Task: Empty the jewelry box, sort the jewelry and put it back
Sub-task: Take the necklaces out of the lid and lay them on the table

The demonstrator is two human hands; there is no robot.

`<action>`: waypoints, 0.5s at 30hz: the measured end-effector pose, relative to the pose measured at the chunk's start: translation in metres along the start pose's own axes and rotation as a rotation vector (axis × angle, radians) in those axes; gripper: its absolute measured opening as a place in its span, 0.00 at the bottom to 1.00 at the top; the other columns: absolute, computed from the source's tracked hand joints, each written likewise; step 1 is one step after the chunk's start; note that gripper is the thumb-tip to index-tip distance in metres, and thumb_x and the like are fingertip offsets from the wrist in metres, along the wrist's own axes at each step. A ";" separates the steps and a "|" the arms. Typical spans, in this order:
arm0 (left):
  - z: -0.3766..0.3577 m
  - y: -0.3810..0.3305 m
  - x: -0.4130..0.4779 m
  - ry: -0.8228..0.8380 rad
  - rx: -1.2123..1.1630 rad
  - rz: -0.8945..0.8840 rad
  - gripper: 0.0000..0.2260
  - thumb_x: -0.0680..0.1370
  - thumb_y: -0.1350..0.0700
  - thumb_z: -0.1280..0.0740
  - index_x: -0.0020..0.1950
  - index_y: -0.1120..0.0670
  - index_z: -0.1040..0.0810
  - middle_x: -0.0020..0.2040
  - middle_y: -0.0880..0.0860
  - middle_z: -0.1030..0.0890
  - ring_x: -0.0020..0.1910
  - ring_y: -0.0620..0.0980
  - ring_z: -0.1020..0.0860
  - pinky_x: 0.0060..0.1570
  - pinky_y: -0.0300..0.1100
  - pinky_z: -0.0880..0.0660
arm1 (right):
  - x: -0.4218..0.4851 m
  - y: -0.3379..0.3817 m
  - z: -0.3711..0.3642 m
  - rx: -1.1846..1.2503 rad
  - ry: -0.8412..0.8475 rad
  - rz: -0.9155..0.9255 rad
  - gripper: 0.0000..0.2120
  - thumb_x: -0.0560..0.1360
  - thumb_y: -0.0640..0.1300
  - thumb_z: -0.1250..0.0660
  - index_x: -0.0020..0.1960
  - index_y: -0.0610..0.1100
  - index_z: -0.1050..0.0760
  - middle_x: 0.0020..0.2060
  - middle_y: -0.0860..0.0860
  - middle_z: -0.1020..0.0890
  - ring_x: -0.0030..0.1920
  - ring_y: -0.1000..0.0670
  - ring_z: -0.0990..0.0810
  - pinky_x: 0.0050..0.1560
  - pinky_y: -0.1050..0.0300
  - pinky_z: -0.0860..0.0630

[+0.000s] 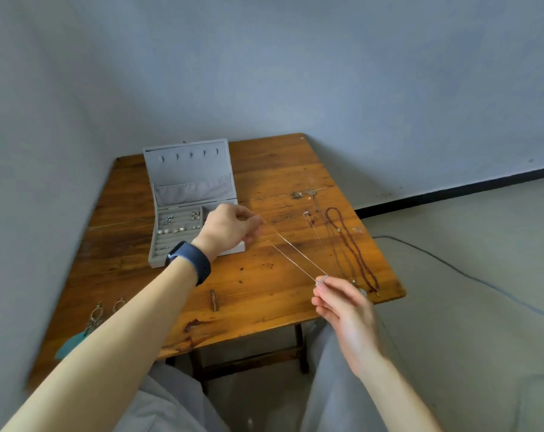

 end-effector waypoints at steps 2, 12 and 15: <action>-0.021 -0.019 0.011 0.014 0.064 -0.051 0.06 0.80 0.49 0.31 0.46 0.49 0.18 0.37 0.44 0.14 0.35 0.45 0.16 0.37 0.37 0.20 | -0.001 0.006 0.021 -0.061 -0.067 0.029 0.07 0.74 0.38 0.27 0.48 0.48 0.14 0.45 0.46 0.13 0.44 0.50 0.14 0.40 0.63 0.21; -0.152 -0.091 0.065 0.154 0.377 -0.227 0.09 0.76 0.43 0.27 0.38 0.42 0.22 0.35 0.43 0.17 0.36 0.42 0.19 0.38 0.41 0.19 | 0.008 0.025 0.138 -0.276 -0.417 0.073 0.10 0.70 0.45 0.23 0.46 0.58 0.19 0.39 0.55 0.14 0.40 0.54 0.16 0.40 0.62 0.24; -0.187 -0.097 0.077 0.155 0.503 -0.253 0.08 0.76 0.42 0.29 0.40 0.41 0.22 0.36 0.44 0.19 0.35 0.44 0.21 0.32 0.40 0.24 | 0.017 0.011 0.161 -0.297 -0.516 -0.009 0.14 0.66 0.50 0.21 0.47 0.58 0.22 0.41 0.54 0.16 0.42 0.50 0.17 0.42 0.52 0.21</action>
Point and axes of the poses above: each hand's wrist, its own x-axis towards the middle knuckle, its own z-axis out of the back of the hand, y = z × x, the point moved 8 cm from there along x, towards the middle knuckle
